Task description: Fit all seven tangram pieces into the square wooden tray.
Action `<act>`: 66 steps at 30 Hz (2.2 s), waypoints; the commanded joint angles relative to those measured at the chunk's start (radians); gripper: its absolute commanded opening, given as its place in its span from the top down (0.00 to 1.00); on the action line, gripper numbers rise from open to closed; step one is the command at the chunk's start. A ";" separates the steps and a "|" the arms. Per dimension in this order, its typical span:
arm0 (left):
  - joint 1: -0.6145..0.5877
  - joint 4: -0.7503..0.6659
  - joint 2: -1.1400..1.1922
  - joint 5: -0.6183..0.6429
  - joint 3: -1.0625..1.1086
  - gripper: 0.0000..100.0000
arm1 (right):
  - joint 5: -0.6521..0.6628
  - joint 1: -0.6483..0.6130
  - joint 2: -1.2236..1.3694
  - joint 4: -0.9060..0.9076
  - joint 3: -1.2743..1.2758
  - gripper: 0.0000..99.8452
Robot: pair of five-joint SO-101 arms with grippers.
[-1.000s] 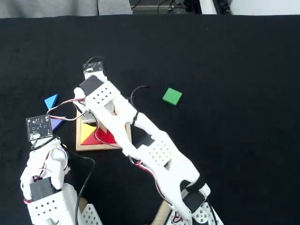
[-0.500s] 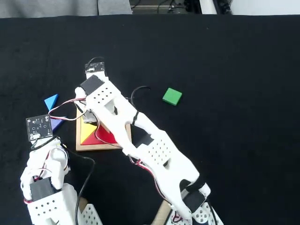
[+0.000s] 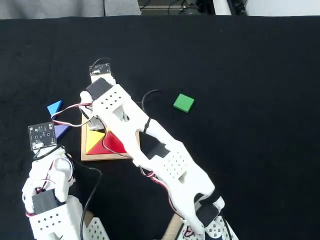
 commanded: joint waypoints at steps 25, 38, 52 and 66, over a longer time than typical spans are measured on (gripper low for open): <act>0.015 -0.008 -0.006 -0.008 -0.035 0.93 | 0.276 0.057 0.168 -0.032 -0.243 0.99; 0.015 -0.008 -0.006 -0.008 -0.035 0.93 | 0.302 0.072 0.064 0.041 -0.352 0.99; 0.015 -0.008 -0.006 -0.008 -0.035 0.93 | 0.565 0.462 -0.608 -0.005 0.252 0.99; 0.024 -0.009 -0.006 -0.008 -0.022 0.93 | 1.100 0.783 -0.676 -0.387 0.756 0.99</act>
